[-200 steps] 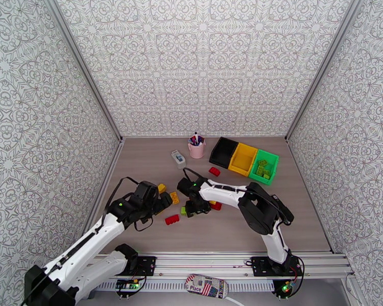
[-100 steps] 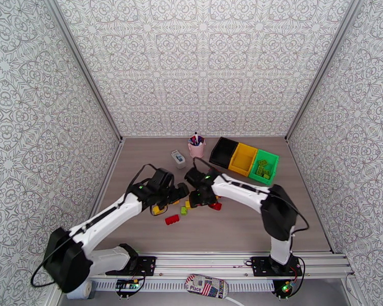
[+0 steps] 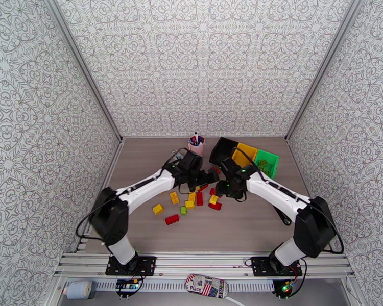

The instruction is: Sort the legos into containers by color

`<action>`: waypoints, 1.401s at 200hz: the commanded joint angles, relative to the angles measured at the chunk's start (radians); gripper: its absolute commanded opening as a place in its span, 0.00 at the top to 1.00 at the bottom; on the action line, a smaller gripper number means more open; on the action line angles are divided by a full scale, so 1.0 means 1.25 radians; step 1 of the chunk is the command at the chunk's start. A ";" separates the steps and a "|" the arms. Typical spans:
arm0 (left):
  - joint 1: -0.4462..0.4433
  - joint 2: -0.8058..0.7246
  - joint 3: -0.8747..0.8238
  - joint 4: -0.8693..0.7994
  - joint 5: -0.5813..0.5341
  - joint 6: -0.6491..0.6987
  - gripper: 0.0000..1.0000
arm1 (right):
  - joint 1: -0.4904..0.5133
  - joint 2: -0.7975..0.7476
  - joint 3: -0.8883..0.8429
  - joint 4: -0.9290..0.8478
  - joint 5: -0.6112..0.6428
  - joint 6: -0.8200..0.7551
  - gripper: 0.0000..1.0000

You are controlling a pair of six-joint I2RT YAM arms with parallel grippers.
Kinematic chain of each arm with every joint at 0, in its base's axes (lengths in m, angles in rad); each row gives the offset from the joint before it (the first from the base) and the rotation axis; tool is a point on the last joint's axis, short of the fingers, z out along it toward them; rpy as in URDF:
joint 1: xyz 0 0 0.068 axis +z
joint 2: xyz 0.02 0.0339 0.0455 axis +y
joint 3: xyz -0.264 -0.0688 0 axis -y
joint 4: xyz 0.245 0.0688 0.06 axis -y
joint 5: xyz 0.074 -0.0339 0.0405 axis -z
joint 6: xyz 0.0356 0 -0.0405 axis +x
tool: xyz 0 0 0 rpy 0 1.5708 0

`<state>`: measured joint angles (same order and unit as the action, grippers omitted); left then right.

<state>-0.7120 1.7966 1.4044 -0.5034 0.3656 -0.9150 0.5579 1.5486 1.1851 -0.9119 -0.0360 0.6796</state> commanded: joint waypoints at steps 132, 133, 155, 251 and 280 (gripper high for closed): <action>0.009 0.217 0.351 0.006 0.161 0.007 0.02 | -0.376 0.036 0.137 -0.066 -0.060 -0.135 0.55; 0.009 0.217 0.352 0.004 0.160 0.009 0.02 | -0.379 0.037 0.140 -0.067 -0.060 -0.135 0.55; 0.010 0.211 0.369 -0.051 0.139 0.047 0.02 | -0.443 0.082 0.208 -0.084 -0.045 -0.134 0.55; 0.012 0.008 0.178 -0.130 -0.016 0.142 0.02 | -0.516 0.294 0.495 -0.181 -0.010 -0.125 0.30; 0.015 -0.060 0.090 -0.159 -0.079 0.143 0.02 | -0.516 0.278 0.475 -0.174 -0.013 -0.129 0.24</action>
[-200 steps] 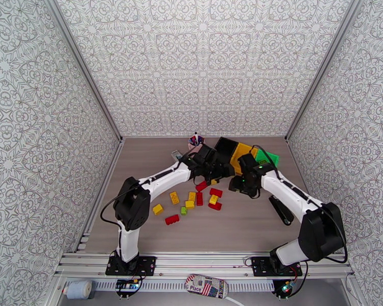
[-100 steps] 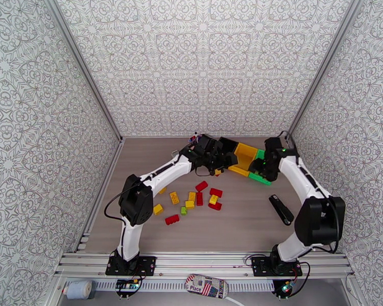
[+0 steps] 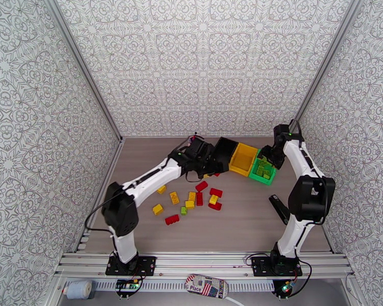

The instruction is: Sort the legos into containers by color

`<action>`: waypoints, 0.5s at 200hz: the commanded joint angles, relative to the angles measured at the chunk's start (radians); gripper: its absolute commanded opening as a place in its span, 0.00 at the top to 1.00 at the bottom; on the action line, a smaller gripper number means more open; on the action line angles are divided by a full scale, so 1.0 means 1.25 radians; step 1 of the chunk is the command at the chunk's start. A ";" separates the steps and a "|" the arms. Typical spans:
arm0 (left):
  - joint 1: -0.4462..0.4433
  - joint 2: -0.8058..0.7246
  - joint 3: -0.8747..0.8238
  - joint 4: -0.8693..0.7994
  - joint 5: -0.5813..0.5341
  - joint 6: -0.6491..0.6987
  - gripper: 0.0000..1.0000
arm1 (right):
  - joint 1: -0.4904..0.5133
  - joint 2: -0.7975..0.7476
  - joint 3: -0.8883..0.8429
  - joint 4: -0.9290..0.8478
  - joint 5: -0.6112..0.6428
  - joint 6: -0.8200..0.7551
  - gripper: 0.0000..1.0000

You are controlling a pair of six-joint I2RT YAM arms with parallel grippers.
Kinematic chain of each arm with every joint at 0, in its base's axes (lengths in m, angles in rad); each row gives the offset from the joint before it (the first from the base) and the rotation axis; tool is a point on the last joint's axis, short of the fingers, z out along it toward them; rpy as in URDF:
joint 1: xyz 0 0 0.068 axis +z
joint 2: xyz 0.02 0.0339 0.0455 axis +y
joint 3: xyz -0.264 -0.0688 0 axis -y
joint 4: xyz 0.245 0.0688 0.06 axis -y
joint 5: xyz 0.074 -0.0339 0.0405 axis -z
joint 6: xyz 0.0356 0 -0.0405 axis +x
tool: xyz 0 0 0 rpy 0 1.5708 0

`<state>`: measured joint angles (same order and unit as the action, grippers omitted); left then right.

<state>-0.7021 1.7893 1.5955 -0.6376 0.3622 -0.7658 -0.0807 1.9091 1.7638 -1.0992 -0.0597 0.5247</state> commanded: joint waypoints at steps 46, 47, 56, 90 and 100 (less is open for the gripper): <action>0.017 -0.132 -0.182 -0.068 -0.138 0.001 0.02 | -0.003 -0.074 -0.076 0.007 -0.009 -0.023 0.19; 0.017 -0.134 -0.184 -0.068 -0.140 0.001 0.02 | -0.004 -0.076 -0.078 0.008 -0.010 -0.023 0.19; 0.019 -0.149 -0.202 -0.072 -0.153 -0.008 0.02 | 0.002 -0.095 -0.100 0.018 -0.019 -0.025 0.20; 0.028 -0.195 -0.260 -0.106 -0.219 -0.044 0.04 | 0.068 -0.174 -0.197 0.055 -0.051 -0.024 0.27; 0.031 -0.209 -0.277 -0.118 -0.235 -0.056 0.04 | 0.107 -0.192 -0.229 0.063 -0.054 -0.015 0.29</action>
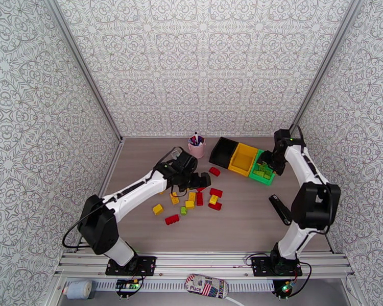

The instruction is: Sort the legos into containers by color

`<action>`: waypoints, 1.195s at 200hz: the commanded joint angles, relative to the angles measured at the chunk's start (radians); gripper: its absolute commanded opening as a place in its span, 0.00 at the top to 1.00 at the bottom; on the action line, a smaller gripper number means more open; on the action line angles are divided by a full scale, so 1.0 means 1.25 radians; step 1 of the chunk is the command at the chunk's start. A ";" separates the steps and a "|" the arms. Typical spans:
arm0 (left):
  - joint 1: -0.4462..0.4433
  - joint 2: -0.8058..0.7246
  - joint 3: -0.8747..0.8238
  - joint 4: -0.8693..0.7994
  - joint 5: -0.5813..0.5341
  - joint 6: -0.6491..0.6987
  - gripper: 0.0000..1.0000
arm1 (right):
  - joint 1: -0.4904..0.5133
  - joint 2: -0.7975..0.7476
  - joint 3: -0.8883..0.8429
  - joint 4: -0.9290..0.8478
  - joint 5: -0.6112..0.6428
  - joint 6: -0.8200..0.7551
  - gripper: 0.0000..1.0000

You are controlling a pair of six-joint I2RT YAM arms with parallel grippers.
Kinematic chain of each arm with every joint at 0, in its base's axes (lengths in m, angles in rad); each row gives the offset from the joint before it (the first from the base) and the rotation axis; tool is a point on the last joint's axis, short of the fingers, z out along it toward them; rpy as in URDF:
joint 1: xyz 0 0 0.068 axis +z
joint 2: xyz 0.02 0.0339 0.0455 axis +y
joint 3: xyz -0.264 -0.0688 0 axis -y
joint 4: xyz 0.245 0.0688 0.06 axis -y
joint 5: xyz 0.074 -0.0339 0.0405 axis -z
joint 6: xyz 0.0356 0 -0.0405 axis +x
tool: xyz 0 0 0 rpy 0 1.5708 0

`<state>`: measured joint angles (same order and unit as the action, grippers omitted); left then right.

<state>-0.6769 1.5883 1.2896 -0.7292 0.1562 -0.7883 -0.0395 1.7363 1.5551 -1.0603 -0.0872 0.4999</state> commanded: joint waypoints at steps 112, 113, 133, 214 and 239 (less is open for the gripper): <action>0.107 -0.304 -0.268 -0.146 -0.154 -0.155 0.05 | 0.698 0.017 -0.149 0.188 -0.044 0.223 0.30; 0.108 -0.307 -0.270 -0.146 -0.154 -0.155 0.05 | 0.701 0.019 -0.147 0.188 -0.044 0.224 0.30; 0.113 -0.357 -0.303 -0.167 -0.159 -0.166 0.05 | 0.756 0.086 -0.095 0.196 -0.061 0.246 0.30; 0.107 -0.543 -0.404 -0.226 -0.180 -0.236 0.04 | 0.830 0.278 0.095 0.145 -0.066 0.288 0.40; 0.107 -0.564 -0.419 -0.232 -0.182 -0.243 0.04 | 0.829 0.297 0.117 0.121 -0.047 0.291 0.42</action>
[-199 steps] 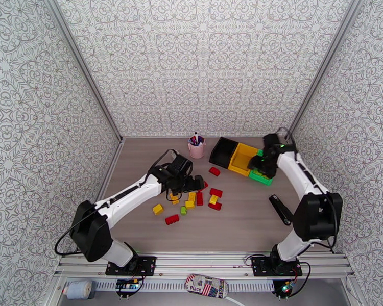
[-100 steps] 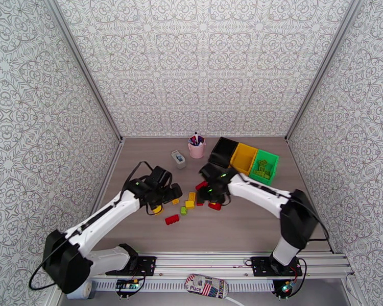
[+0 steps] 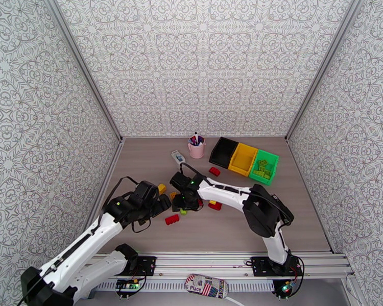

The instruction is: Sort the legos into containers by color

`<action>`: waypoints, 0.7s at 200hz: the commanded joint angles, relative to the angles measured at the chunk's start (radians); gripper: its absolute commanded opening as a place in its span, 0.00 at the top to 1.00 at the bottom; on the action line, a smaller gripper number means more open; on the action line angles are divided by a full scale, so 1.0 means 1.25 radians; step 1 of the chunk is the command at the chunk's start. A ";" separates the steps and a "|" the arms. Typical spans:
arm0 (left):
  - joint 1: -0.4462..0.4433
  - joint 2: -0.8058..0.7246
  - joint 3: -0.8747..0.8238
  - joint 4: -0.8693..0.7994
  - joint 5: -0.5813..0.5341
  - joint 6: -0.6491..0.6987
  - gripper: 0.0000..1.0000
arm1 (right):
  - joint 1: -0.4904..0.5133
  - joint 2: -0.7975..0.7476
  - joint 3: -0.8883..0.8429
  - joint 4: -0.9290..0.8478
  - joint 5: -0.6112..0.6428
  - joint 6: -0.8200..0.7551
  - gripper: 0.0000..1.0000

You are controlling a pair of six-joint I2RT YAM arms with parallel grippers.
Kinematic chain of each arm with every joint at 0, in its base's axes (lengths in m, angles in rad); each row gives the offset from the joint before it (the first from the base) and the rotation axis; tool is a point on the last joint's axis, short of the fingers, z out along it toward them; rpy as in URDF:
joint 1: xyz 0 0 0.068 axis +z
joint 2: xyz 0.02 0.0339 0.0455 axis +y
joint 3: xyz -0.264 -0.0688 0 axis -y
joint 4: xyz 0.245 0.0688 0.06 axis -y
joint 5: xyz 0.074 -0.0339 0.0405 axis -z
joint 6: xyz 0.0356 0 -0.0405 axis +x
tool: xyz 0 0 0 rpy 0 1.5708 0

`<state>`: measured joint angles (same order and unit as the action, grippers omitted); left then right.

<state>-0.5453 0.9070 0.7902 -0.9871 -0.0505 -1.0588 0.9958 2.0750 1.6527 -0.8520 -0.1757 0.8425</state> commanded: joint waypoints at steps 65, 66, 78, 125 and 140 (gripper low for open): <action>0.001 -0.011 -0.015 -0.022 -0.016 -0.016 0.04 | 0.001 0.087 0.078 -0.071 0.030 0.013 0.46; 0.001 -0.010 -0.015 -0.022 -0.015 -0.016 0.04 | 0.001 0.088 0.078 -0.071 0.030 0.012 0.46; 0.002 -0.008 -0.016 -0.018 -0.015 -0.018 0.04 | 0.001 0.098 0.085 -0.074 0.032 0.010 0.46; 0.002 0.002 -0.011 -0.015 -0.013 -0.016 0.04 | 0.001 0.132 0.104 -0.082 0.036 0.001 0.53; 0.002 0.007 -0.008 -0.014 -0.014 -0.014 0.04 | 0.001 0.127 0.102 -0.082 0.043 -0.002 0.57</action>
<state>-0.5453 0.9081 0.7742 -0.9997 -0.0509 -1.0737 0.9958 2.2211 1.7527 -0.9298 -0.1520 0.8452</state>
